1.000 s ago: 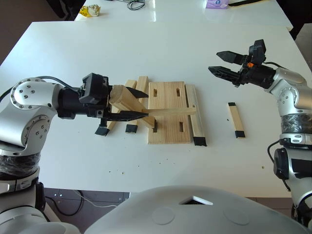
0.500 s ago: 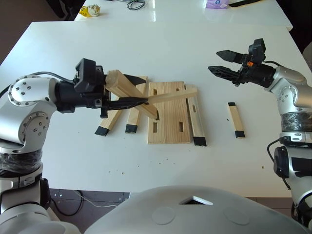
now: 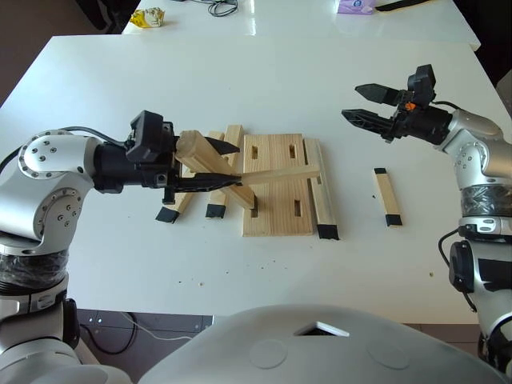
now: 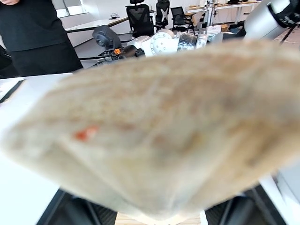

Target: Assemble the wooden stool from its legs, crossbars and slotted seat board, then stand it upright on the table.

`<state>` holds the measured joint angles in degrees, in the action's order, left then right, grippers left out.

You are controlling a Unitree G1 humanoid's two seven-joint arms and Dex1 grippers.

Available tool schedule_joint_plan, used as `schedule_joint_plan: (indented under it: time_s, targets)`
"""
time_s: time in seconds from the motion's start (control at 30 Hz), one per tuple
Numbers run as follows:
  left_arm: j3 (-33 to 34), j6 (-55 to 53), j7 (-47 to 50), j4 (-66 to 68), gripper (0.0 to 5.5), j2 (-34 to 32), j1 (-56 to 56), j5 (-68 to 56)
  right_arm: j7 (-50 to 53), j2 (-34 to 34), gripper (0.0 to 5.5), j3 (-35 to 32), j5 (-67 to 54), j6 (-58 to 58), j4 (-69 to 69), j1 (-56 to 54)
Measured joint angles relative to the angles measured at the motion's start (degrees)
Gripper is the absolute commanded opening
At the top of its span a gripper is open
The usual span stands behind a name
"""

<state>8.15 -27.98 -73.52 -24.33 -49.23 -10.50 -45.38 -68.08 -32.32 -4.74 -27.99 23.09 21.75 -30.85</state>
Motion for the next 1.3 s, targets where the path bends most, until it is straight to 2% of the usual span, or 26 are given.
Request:
schedule_joint_plan:
  time_s: [0.53,1.3]
  targets:
    - [-1.8,2.5,-3.7,4.5,2.04,-1.1,-2.7,1.5,1.5,0.4,4.58,-0.2,-0.2,0.1,-2.7,3.0]
    - [-2.0,1.1,-1.9,1.2,2.04,-0.9,-2.7,1.4,2.2,0.5,4.58,-0.2,-0.2,0.2,-2.9,4.3]
